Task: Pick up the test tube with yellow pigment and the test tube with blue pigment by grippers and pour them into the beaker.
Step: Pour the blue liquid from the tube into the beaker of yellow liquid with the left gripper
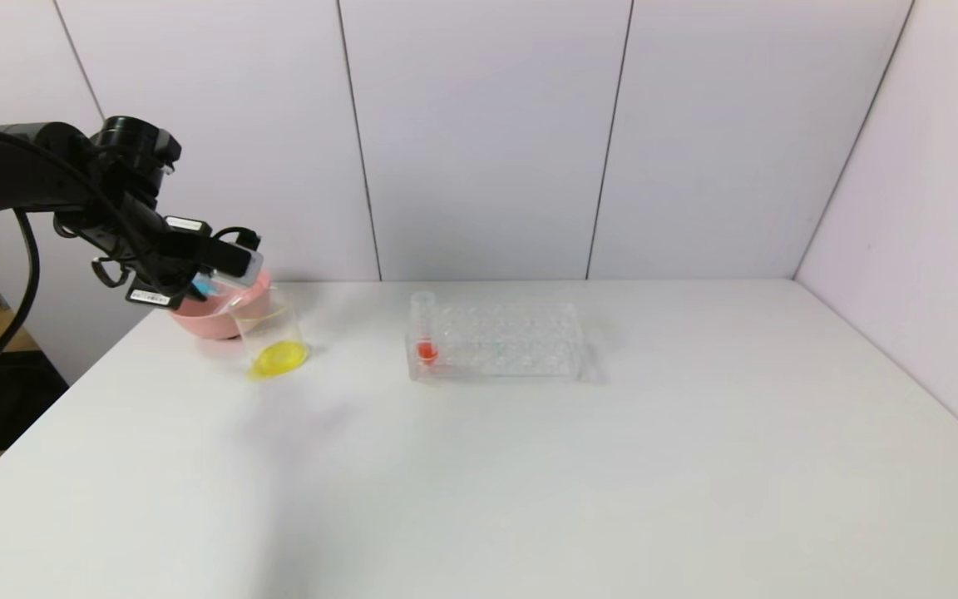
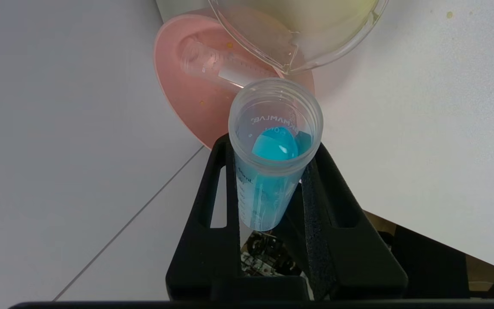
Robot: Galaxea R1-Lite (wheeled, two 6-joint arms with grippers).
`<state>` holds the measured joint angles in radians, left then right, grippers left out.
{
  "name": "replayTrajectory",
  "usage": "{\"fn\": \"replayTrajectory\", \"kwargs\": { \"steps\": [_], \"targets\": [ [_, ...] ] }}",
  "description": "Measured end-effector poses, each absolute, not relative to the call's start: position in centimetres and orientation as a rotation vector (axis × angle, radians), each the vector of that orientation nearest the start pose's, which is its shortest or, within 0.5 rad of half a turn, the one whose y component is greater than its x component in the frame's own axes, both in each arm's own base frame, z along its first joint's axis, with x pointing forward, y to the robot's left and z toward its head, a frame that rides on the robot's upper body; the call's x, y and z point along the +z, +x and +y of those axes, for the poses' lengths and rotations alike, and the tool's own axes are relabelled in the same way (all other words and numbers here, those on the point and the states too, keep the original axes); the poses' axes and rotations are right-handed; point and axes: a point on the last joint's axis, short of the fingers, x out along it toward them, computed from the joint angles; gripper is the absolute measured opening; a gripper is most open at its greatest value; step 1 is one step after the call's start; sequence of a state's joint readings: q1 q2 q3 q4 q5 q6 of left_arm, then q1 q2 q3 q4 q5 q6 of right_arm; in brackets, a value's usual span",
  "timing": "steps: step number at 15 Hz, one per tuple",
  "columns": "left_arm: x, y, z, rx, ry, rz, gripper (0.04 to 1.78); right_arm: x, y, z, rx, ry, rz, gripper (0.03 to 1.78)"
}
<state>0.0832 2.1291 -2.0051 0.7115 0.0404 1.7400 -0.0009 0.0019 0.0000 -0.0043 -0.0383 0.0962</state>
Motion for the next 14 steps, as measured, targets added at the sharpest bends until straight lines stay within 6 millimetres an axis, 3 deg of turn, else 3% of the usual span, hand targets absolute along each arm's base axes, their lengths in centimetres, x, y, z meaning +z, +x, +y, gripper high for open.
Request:
{"fn": "replayTrajectory", "kwargs": {
  "steps": [14],
  "targets": [
    [22.2,41.6,1.6,-0.593,1.668,0.802,0.44,7.6,-2.3,-0.1,-0.039,0.096,-0.004,1.71]
  ]
}}
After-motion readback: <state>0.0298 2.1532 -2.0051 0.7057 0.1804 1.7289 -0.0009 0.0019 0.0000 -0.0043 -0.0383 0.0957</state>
